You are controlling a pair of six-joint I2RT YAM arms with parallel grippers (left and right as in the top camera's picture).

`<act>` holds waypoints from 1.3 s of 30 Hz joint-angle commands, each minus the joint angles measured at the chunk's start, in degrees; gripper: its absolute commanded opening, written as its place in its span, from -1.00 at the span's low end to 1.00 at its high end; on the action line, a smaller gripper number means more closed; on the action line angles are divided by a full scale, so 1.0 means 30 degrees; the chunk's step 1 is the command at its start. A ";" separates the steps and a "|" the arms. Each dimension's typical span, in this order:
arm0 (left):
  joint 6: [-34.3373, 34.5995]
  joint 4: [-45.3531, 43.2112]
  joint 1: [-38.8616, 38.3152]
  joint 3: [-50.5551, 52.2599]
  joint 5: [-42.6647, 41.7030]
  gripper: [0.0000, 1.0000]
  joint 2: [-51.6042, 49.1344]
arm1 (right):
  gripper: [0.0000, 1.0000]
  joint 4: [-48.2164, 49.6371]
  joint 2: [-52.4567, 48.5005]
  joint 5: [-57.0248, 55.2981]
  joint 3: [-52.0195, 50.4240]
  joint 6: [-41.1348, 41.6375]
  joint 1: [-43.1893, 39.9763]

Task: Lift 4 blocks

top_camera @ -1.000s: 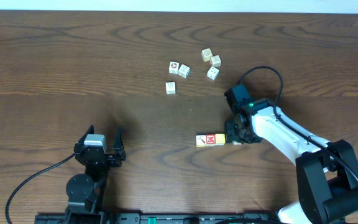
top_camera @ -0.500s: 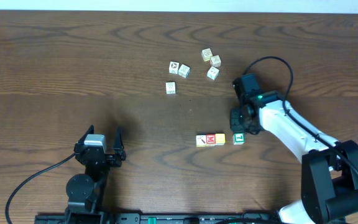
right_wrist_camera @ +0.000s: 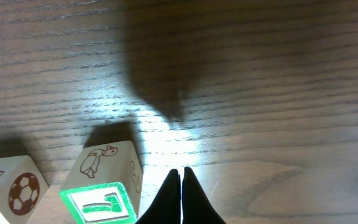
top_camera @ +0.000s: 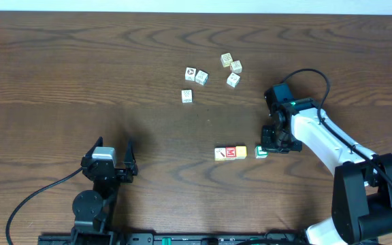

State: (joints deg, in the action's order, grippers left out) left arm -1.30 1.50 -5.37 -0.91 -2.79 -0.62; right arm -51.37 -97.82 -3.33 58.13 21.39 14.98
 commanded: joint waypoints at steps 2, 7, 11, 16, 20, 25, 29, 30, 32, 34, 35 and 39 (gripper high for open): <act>0.0102 0.0845 -0.0036 0.0226 0.0299 0.47 0.0080 | -0.94 -0.0007 0.0066 0.0794 -0.0051 -0.0087 0.0423; 0.0102 0.0845 -0.0036 0.0226 0.0299 0.47 0.0080 | -0.90 0.0175 0.0066 0.0809 -0.0692 -0.0087 0.0991; 0.0102 0.0845 -0.0036 0.0226 0.0299 0.47 0.0080 | -0.89 0.0546 0.0066 0.0882 -0.1392 -0.0073 0.1290; 0.0102 0.0845 -0.0036 0.0226 0.0299 0.47 0.0080 | -0.88 0.1035 0.0066 0.1457 -0.1872 -0.0073 0.1399; 0.0102 0.0845 -0.0036 0.0226 0.0299 0.47 0.0080 | -0.85 0.1537 0.0066 0.1727 -0.1887 -0.0321 0.1399; 0.0102 0.0845 -0.0036 0.0226 0.0299 0.47 0.0080 | -0.82 0.2098 0.0066 0.1967 -0.1887 -0.0648 0.1399; 0.0102 0.0845 -0.0036 0.0226 0.0299 0.47 0.0080 | -0.82 0.2346 0.0066 0.2739 -0.1887 -0.1290 0.1399; 0.0102 0.0845 -0.0036 0.0226 0.0299 0.47 0.0080 | -0.82 0.2346 0.0066 0.2732 -0.1887 -0.1282 0.1399; 0.0102 0.0845 -0.0036 0.0226 0.0299 0.47 0.0080 | -0.82 0.2346 0.0066 0.2739 -0.1887 -0.1282 0.1399; 0.0102 0.0845 -0.0036 0.0226 0.0299 0.47 0.0080 | -0.84 0.2339 0.0066 0.2863 -0.1887 -0.1253 0.1406; 0.0102 0.0845 -0.0036 0.0226 0.0299 0.47 0.0080 | -0.84 0.2331 0.0066 0.3075 -0.1887 -0.1260 0.1413; 0.0102 0.0845 -0.0036 0.0226 0.0299 0.47 0.0080 | -0.86 0.2390 0.0066 0.3723 -0.1887 -0.1129 0.1413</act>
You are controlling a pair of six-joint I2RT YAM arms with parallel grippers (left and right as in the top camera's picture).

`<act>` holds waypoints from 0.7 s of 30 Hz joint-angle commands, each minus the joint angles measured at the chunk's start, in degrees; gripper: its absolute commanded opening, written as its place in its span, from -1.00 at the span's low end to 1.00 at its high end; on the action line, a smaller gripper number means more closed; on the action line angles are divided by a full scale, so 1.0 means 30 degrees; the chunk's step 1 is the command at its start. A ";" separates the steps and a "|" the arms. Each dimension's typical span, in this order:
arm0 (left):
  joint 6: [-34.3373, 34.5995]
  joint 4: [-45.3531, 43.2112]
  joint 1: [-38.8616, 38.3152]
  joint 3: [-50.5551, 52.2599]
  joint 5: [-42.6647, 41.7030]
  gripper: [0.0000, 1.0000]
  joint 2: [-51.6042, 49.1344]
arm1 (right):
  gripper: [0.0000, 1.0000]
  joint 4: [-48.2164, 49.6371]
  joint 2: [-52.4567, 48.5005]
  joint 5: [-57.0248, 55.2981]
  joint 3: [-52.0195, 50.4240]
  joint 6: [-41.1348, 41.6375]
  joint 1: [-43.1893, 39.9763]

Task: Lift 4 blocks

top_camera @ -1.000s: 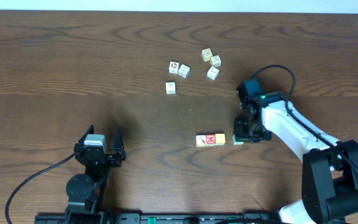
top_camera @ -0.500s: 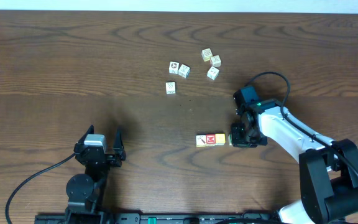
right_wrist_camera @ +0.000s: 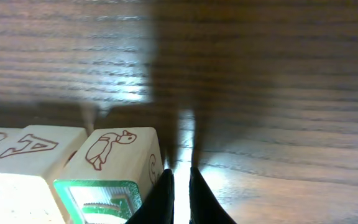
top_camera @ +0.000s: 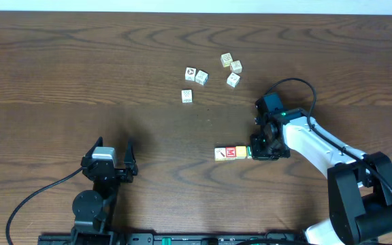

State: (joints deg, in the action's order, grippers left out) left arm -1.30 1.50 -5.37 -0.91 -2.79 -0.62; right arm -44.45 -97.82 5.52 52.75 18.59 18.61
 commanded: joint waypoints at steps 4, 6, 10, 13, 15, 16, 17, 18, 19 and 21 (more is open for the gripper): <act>0.0102 0.0845 -0.0036 0.0226 0.0299 0.47 0.0080 | -0.87 0.0117 0.0066 0.0772 -0.0095 0.0124 0.0204; 0.0102 0.0845 -0.0036 0.0226 0.0299 0.47 0.0080 | -0.88 0.0109 0.0066 0.0780 -0.0095 0.0452 0.0204; 0.0102 0.0845 -0.0036 0.0226 0.0299 0.47 0.0080 | -0.88 0.0124 0.0066 0.0787 -0.0095 0.0809 0.0211; 0.0095 0.0845 -0.0036 0.0226 0.0299 0.47 0.0080 | -0.88 0.0102 0.0066 0.0838 -0.0102 0.0809 0.0204; 0.0102 0.0845 -0.0036 0.0226 0.0299 0.47 0.0080 | -0.89 0.0102 0.0066 0.0845 -0.0102 0.1115 0.0211; 0.0102 0.0845 -0.0036 0.0226 0.0291 0.47 0.0080 | -0.89 0.0109 0.0066 0.0845 -0.0102 0.1231 0.0211; 0.0102 0.0845 -0.0036 0.0226 0.0299 0.47 0.0080 | -0.90 0.0117 0.0066 0.0860 -0.0102 0.1253 0.0211; 0.0102 0.0845 -0.0036 0.0226 0.0299 0.47 0.0080 | -0.90 0.0117 0.0066 0.0896 -0.0102 0.1311 0.0219; 0.0102 0.0845 -0.0036 0.0226 0.0299 0.47 0.0080 | -0.90 0.0117 0.0066 0.0925 -0.0102 0.1311 0.0233; 0.0102 0.0845 -0.0036 0.0226 0.0299 0.47 0.0080 | -0.90 0.0109 0.0066 0.0998 -0.0102 0.1362 0.0379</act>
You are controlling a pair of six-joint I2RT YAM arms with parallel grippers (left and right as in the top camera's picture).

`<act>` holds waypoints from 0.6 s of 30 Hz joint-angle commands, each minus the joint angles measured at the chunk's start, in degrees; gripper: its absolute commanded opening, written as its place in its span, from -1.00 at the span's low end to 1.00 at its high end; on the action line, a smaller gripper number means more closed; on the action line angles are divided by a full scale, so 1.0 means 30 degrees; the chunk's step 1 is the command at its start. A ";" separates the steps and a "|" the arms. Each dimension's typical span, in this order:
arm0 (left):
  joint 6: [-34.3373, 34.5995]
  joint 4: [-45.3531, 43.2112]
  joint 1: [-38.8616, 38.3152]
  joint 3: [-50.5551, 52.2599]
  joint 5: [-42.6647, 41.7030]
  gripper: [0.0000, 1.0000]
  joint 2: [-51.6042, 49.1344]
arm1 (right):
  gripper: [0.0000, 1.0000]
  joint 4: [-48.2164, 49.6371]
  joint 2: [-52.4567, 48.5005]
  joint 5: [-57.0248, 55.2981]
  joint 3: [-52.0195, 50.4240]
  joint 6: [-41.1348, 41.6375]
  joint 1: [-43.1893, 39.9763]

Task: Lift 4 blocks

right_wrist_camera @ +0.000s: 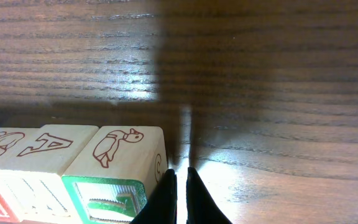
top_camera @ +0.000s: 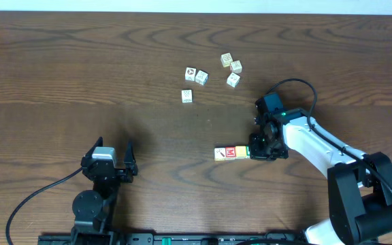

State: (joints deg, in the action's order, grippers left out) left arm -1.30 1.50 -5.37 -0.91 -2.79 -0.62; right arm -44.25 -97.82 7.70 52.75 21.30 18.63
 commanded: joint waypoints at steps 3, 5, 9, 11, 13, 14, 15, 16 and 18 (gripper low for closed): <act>0.0102 0.0845 -0.0036 0.0226 0.0299 0.47 0.0080 | -0.90 0.0051 0.0066 0.0270 -0.0102 0.0634 0.0743; 0.0102 0.0845 -0.0036 0.0226 0.0299 0.47 0.0080 | -0.89 0.0073 0.0066 0.0270 -0.0102 0.0765 0.1093; 0.0102 0.0845 -0.0036 0.0226 0.0299 0.47 0.0080 | -0.89 0.0219 0.0066 0.0211 -0.0102 0.0772 0.1763; 0.0102 0.0845 -0.0036 0.0226 0.0299 0.47 0.0080 | -0.88 0.0270 0.0066 -0.0058 -0.0102 0.1217 0.1931; 0.0102 0.0845 -0.0036 0.0226 0.0299 0.47 0.0080 | -0.88 0.0350 0.0066 -0.0102 -0.0102 0.1319 0.1931; 0.0102 0.0845 -0.0036 0.0226 0.0299 0.47 0.0080 | -0.88 0.0379 0.0066 -0.0117 -0.0102 0.1319 0.1931; 0.0102 0.0845 -0.0036 0.0226 0.0299 0.47 0.0080 | -0.88 0.0393 0.0066 -0.0117 -0.0102 0.1319 0.1931; 0.0102 0.0845 -0.0036 0.0226 0.0299 0.47 0.0080 | -0.88 0.0393 0.0066 -0.0219 -0.0102 0.1319 0.1931; 0.0102 0.0845 -0.0036 0.0226 0.0299 0.47 0.0080 | -0.86 0.0393 0.0066 -0.0867 -0.0102 0.1319 0.1931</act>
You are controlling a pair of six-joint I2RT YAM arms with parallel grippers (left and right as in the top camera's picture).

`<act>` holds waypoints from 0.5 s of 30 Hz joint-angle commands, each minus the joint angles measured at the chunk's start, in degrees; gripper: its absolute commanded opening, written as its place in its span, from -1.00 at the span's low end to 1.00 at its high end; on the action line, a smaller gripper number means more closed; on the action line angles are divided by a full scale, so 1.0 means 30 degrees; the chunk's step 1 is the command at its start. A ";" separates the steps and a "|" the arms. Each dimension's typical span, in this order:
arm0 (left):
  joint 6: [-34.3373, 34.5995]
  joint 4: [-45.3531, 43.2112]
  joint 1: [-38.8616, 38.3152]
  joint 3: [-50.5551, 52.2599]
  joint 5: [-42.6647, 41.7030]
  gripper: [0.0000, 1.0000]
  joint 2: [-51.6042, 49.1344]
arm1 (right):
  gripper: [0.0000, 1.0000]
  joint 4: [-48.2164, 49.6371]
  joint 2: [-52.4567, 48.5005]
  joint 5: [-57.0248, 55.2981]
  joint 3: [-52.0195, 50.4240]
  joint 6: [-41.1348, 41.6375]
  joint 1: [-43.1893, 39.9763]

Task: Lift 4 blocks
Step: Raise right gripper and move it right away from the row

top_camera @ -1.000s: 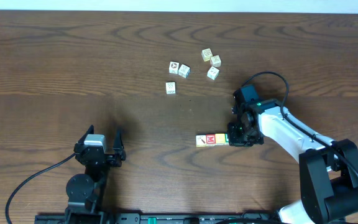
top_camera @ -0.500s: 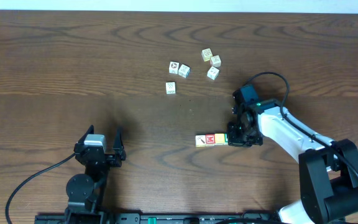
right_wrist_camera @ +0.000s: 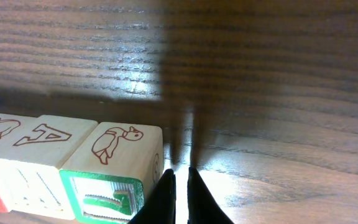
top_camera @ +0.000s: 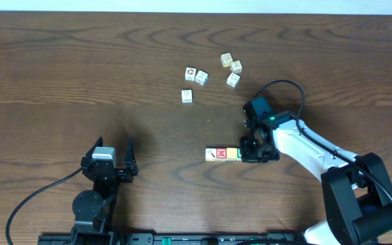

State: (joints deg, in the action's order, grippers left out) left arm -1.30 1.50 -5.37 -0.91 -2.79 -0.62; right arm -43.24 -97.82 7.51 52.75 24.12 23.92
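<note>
A row of wooden letter blocks [top_camera: 222, 154] lies side by side on the table. Its right end is a green-faced block [right_wrist_camera: 114, 168] with a turtle drawing on top; beside that sits an "A" block [right_wrist_camera: 48, 144]. My right gripper [right_wrist_camera: 179, 180] stands low on the table, shut to a thin slit with nothing in it, its left finger against the green block's right side. From overhead the right gripper [top_camera: 250, 151] covers the row's right end. My left gripper [top_camera: 107, 162] rests far off at the front left, fingers apart.
Several loose blocks lie at the back: a pair [top_camera: 196, 75], a single one [top_camera: 187, 96] and a group of three [top_camera: 231, 68]. The right arm's cable [top_camera: 281, 85] loops above its wrist.
The right gripper and the whole row of blocks stand a little further left on the table. The gripper's narrow slit is unchanged. The left arm has not moved.
At first the green block lay apart from the short row, with the shut right gripper at its right side. Then the green block touched the row, the gripper still beside it. Now the joined row and the gripper stand further left.
</note>
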 commanded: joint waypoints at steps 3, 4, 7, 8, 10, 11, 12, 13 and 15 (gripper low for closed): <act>0.0102 0.0845 -0.0036 0.0226 0.0299 0.47 0.0080 | -0.83 0.0153 0.0073 -0.2193 -0.0102 0.0379 0.0160; 0.0102 0.0845 -0.0036 0.0226 0.0299 0.47 0.0080 | -0.83 0.0160 0.0073 -0.2528 -0.0087 0.0379 0.0138; 0.0102 0.0845 -0.0036 0.0226 0.0291 0.47 0.0080 | -0.77 0.0211 0.0073 -0.3395 -0.0080 0.0386 0.0051; 0.0102 0.0845 -0.0036 0.0226 0.0299 0.47 0.0080 | -0.74 0.0291 0.0080 -0.3971 -0.0007 0.0386 -0.0036; 0.0102 0.0845 -0.0036 0.0226 0.0299 0.47 0.0080 | -0.73 0.0372 0.0146 -0.4721 0.0248 0.0379 -0.0160; 0.0102 0.0845 -0.0036 0.0226 0.0291 0.47 0.0080 | -0.73 0.0408 0.0240 -0.5078 0.0481 0.0372 -0.0219; 0.0102 0.0845 -0.0036 0.0226 0.0299 0.47 0.0080 | -0.72 0.0415 0.0342 -0.5362 0.0794 0.0372 -0.0291; 0.0102 0.0845 -0.0036 0.0226 0.0299 0.47 0.0080 | -0.72 0.0415 0.0481 -0.5450 0.1122 0.0357 -0.0342; 0.0095 0.0845 -0.0036 0.0226 0.0299 0.47 0.0080 | -0.71 0.0423 0.0882 -0.5413 0.1923 0.0095 -0.0481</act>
State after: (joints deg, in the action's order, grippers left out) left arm -1.28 1.52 -5.37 -0.91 -2.79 -0.62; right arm -42.35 -97.78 -5.23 54.26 24.64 23.27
